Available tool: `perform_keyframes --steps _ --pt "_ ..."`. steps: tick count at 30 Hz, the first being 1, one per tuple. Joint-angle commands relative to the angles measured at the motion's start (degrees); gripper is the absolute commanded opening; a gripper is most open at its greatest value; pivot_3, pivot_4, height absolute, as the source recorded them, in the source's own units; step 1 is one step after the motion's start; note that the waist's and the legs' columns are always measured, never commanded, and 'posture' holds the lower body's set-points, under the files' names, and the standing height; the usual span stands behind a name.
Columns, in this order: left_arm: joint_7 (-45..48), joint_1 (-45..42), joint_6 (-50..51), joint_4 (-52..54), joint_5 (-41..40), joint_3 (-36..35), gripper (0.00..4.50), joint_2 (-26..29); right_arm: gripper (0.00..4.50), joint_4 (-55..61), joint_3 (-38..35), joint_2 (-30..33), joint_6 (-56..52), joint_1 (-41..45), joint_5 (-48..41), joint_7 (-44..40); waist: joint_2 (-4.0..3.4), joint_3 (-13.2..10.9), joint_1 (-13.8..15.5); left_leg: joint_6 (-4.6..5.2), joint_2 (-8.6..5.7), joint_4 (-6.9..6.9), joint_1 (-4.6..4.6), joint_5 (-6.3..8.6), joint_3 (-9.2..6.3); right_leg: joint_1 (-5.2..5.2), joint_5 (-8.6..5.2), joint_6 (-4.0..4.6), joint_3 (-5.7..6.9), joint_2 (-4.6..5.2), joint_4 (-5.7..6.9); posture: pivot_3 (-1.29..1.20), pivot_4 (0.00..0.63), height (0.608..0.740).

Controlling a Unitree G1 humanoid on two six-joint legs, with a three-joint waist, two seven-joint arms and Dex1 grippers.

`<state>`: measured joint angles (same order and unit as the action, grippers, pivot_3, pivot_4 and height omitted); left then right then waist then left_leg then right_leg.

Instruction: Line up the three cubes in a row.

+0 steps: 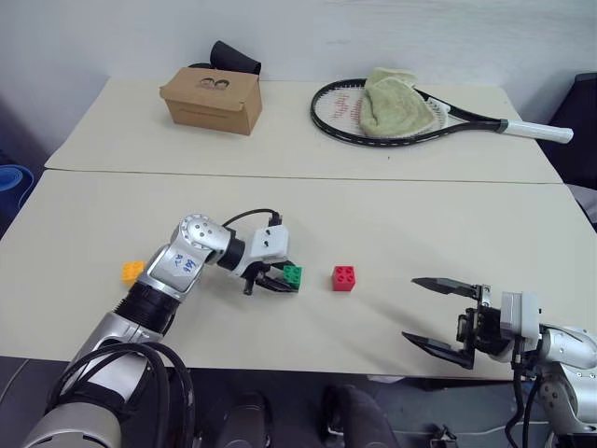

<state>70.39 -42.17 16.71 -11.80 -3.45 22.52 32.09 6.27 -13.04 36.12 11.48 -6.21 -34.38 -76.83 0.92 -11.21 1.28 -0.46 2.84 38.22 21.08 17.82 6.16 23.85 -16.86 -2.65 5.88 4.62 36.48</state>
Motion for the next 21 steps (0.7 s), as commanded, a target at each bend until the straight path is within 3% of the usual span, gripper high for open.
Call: perform_keyframes --steps 1,5,10,15,18,21 --pt "-1.5 -0.3 1.3 0.8 1.4 -0.7 1.5 0.3 4.5 1.6 -1.5 -0.2 1.3 -1.1 -0.9 0.1 0.0 0.0 0.0 0.0 0.0 0.0 0.0 0.0 -0.01 0.0 0.0 0.0 0.0 0.0 0.0 0.0 0.15 0.74" --pt "-0.3 0.1 1.9 2.6 0.6 -1.2 2.74 1.2 4.5 2.0 -1.5 -0.1 1.4 -1.5 -1.4 0.1 0.0 0.0 -0.1 0.01 0.0 0.01 0.0 0.0 0.0 0.0 0.0 0.0 0.0 -0.01 0.01 0.0 0.15 0.74" --pt "-3.5 1.5 -2.8 6.5 -2.2 -8.8 4.35 3.1 4.5 1.9 -0.9 -0.3 1.3 -0.6 -2.1 -0.1 0.0 0.0 -0.1 0.0 0.03 0.01 0.02 -0.01 -0.02 0.0 0.0 0.0 0.01 0.01 0.0 0.0 0.15 0.74" --pt "-0.1 11.4 -3.6 17.4 -10.7 -21.6 4.35 12.0 4.5 -0.9 1.0 -0.5 0.8 3.0 -1.6 -1.4 -0.01 0.0 -1.5 -0.04 0.19 -0.04 -0.03 -0.01 0.02 0.01 -0.01 0.03 -0.02 0.19 0.01 0.0 0.15 0.74" --pt "-2.1 22.3 -3.0 23.5 -16.8 -35.5 4.35 15.0 4.5 -2.9 2.6 -2.0 0.5 6.5 -1.7 -1.4 -0.01 0.0 -1.7 -0.13 0.32 -0.06 -0.06 0.02 0.03 0.01 -0.06 0.12 0.0 0.18 0.02 0.0 0.15 0.74" --pt "-4.7 35.2 -2.7 27.2 -19.8 -49.1 4.35 14.5 4.5 -4.1 4.1 -3.2 0.4 9.1 -1.6 -2.4 -0.01 0.0 -1.7 -0.17 0.39 -0.05 -0.1 0.05 0.02 0.0 -0.1 0.2 0.03 0.21 0.04 0.0 0.15 0.74"
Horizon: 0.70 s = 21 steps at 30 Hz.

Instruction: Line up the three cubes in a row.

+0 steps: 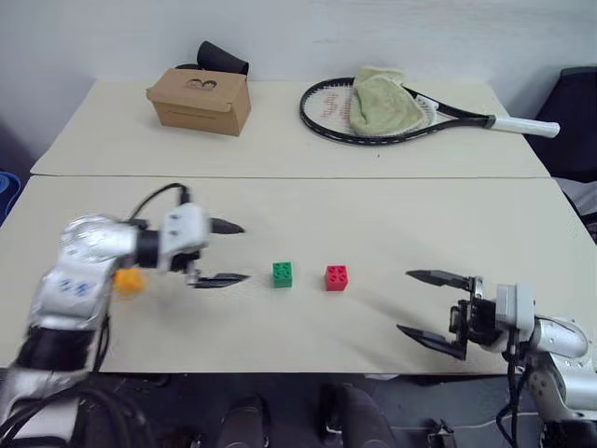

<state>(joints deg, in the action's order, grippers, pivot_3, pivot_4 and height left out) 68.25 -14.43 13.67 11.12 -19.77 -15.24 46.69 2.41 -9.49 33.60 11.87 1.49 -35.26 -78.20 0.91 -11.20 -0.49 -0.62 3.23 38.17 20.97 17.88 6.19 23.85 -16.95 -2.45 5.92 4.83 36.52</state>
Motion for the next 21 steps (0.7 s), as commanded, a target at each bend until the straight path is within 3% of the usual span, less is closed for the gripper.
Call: perform_keyframes --steps 1,5,10,14,21 --pt "-4.8 12.4 -0.3 4.5 -3.2 -17.1 4.43 -1.8 4.5 -0.7 1.3 -1.2 -0.2 2.3 -0.8 -1.4 0.0 0.0 0.2 0.0 0.0 0.0 -0.01 0.0 0.0 0.0 -0.01 0.02 0.0 0.0 0.0 0.0 0.15 0.74" --pt "-14.6 29.4 -2.6 4.0 -3.2 -38.1 4.43 -11.2 4.5 -1.9 3.3 -3.1 -0.7 6.0 -1.3 -2.7 0.03 0.0 -0.5 0.15 0.06 -0.01 -0.04 0.19 0.04 -0.02 -0.02 0.04 0.01 0.01 -0.05 0.0 0.15 0.74" --pt "-24.7 41.2 -3.9 6.9 -6.7 -48.4 4.43 -23.6 4.5 -3.4 4.2 -4.1 -1.0 9.0 -1.5 -4.3 0.24 0.1 0.1 0.39 0.06 0.01 -0.05 0.5 -0.04 -0.09 -0.03 0.05 0.14 0.12 -0.12 0.0 0.15 0.74" --pt "-32.5 45.8 -2.2 10.9 -11.8 -49.8 4.43 -32.7 4.5 -5.2 5.0 -5.3 -0.8 12.1 -0.7 -4.7 0.36 0.2 0.7 0.48 0.02 0.01 -0.27 0.66 -0.03 -0.31 -0.03 0.06 0.13 0.26 -0.25 0.0 0.15 0.74" --pt "-43.8 43.8 4.3 21.0 -15.6 -39.3 4.43 -35.9 4.5 -7.3 5.3 -5.8 -1.1 14.9 -0.4 -5.4 0.47 0.3 1.0 0.42 0.04 -0.02 -0.27 0.7 -0.03 -0.3 -0.07 0.14 0.16 0.24 -0.25 0.0 0.15 0.74"
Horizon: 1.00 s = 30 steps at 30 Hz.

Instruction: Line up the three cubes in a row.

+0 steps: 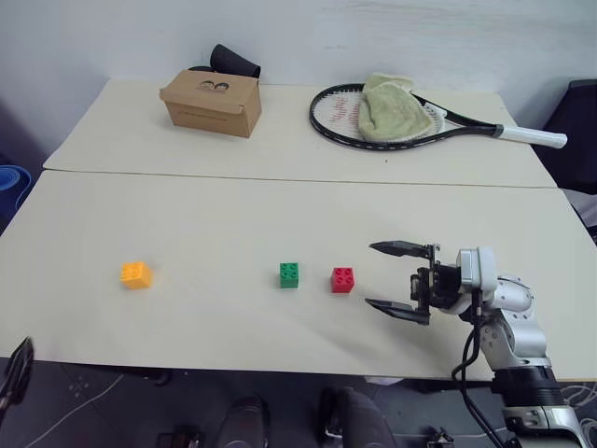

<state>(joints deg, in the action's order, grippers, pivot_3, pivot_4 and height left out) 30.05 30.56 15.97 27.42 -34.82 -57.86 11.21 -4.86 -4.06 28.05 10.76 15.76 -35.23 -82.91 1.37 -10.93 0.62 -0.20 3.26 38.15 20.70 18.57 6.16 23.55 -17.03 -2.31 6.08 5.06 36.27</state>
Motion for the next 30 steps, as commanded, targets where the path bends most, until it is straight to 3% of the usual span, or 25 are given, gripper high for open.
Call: perform_keyframes --steps 1,7,14,17,25,30 --pt "-9.8 -3.3 3.8 6.5 0.9 6.0 4.43 -0.7 4.5 -0.2 -0.2 -0.1 0.0 0.8 -0.3 -0.9 0.0 0.0 -0.2 -0.02 0.0 0.0 0.0 0.02 0.01 0.0 0.0 0.0 0.0 -0.02 0.0 0.0 0.15 0.74" --pt "-26.4 -14.5 14.5 9.8 6.4 19.9 4.43 -0.8 4.5 -0.5 0.0 0.4 0.1 0.3 -0.1 -1.4 0.04 0.0 -0.6 0.0 0.0 0.01 -0.04 0.0 0.05 -0.03 0.01 -0.02 -0.05 -0.08 0.1 0.0 0.15 0.74" --pt "-30.9 -21.9 18.8 3.9 11.6 27.1 4.43 2.5 4.5 -0.5 0.0 -0.4 1.8 -1.6 0.2 -1.8 0.03 0.0 -0.9 -0.17 0.23 -0.01 -0.18 0.02 0.26 -0.01 0.0 0.01 -0.21 -0.4 0.15 0.0 0.15 0.74" --pt "-30.4 -22.5 19.4 2.1 12.7 28.0 3.82 4.1 4.5 -0.5 -0.5 -0.7 2.9 -2.5 0.6 -1.3 0.03 0.0 -0.8 -0.19 0.28 -0.01 -0.19 0.04 0.28 0.0 -0.01 0.03 -0.24 -0.42 0.14 0.0 0.15 0.74" --pt "-24.6 -21.9 16.0 0.1 11.9 27.6 1.47 7.3 4.5 0.3 -0.9 -0.4 4.1 -3.9 1.2 0.5 0.03 0.0 -0.8 -0.25 0.32 -0.02 -0.23 0.07 0.3 0.01 -0.07 0.13 -0.26 -0.42 0.16 0.0 0.15 0.74" --pt "-2.0 -25.6 13.4 -2.4 2.2 29.3 1.48 18.4 4.5 1.7 -1.5 0.5 3.8 -4.9 1.7 1.8 0.03 0.0 -0.6 -0.35 0.36 -0.02 -0.22 0.05 0.28 0.06 -0.13 0.25 -0.2 -0.45 0.25 0.0 0.15 0.74"
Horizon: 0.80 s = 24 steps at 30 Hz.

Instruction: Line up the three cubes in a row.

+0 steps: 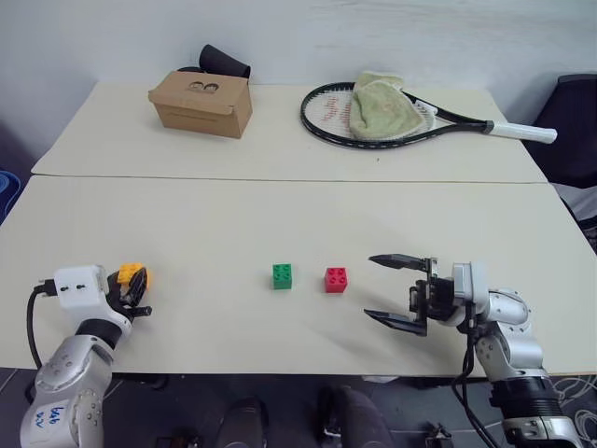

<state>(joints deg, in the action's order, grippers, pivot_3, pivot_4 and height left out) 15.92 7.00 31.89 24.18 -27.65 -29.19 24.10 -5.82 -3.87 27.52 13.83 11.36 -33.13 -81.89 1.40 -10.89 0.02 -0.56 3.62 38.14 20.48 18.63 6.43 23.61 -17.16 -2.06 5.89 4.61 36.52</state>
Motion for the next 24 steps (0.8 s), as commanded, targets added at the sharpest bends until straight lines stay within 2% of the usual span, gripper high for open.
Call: perform_keyframes --steps 1,3,5,7,11,15,24 --pt "20.4 -3.5 -4.4 -0.2 -5.9 2.8 1.48 9.8 4.5 3.0 -2.0 1.5 0.5 -0.8 -0.4 1.0 -0.01 0.0 0.0 -0.01 0.0 0.0 0.01 0.0 -0.01 0.01 -0.01 0.02 0.01 0.0 -0.01 0.0 0.15 0.74" --pt "34.2 -6.7 -8.4 -3.8 -5.6 7.8 1.48 16.9 4.5 4.0 -2.4 2.4 0.0 -1.3 -0.4 1.3 -0.04 0.0 0.1 -0.03 0.0 -0.01 0.02 0.0 -0.01 0.01 -0.02 0.04 0.02 0.01 -0.04 0.0 0.15 0.74" --pt "45.2 -11.8 -17.1 -11.7 0.4 15.5 1.48 22.6 4.5 5.1 -2.9 3.4 -0.4 -1.9 -0.5 1.6 -0.2 0.0 0.0 -0.05 -0.02 -0.03 0.0 0.01 0.03 0.02 -0.02 0.04 0.01 0.01 -0.04 0.0 0.15 0.74" --pt "53.6 -17.0 -26.1 -20.4 5.9 22.0 1.48 25.5 4.5 6.4 -3.3 4.2 -1.0 -2.5 -0.6 2.4 -0.4 0.1 -0.1 -0.06 -0.02 -0.07 -0.01 0.01 0.08 0.03 -0.03 0.05 -0.01 -0.03 -0.05 0.0 0.15 0.74" --pt "63.5 -28.8 -37.7 -37.7 9.9 28.8 1.48 23.8 4.5 9.9 -4.3 5.3 -2.3 -4.3 -1.0 4.5 -0.49 0.1 -0.3 -0.11 0.11 -0.16 -0.01 0.0 0.3 0.2 -0.06 0.1 -0.07 -0.24 0.01 0.0 0.15 0.74" --pt "68.9 -37.4 -44.8 -50.5 12.7 32.4 1.48 20.5 4.5 14.0 -5.6 5.7 -3.3 -7.8 -0.9 7.4 -0.48 0.0 -0.1 -0.34 0.12 -0.08 0.06 -0.14 0.44 0.3 -0.05 0.09 0.06 -0.35 0.1 0.0 0.15 0.74" --pt "71.6 -43.2 -52.2 -62.9 15.4 34.1 1.48 17.2 4.5 18.8 -6.6 5.9 -3.6 -12.7 -0.6 11.5 -0.44 0.0 -0.1 -0.17 0.07 0.02 0.03 -0.08 0.56 0.3 0.04 -0.1 0.05 -0.3 0.11 0.0 0.15 0.74"
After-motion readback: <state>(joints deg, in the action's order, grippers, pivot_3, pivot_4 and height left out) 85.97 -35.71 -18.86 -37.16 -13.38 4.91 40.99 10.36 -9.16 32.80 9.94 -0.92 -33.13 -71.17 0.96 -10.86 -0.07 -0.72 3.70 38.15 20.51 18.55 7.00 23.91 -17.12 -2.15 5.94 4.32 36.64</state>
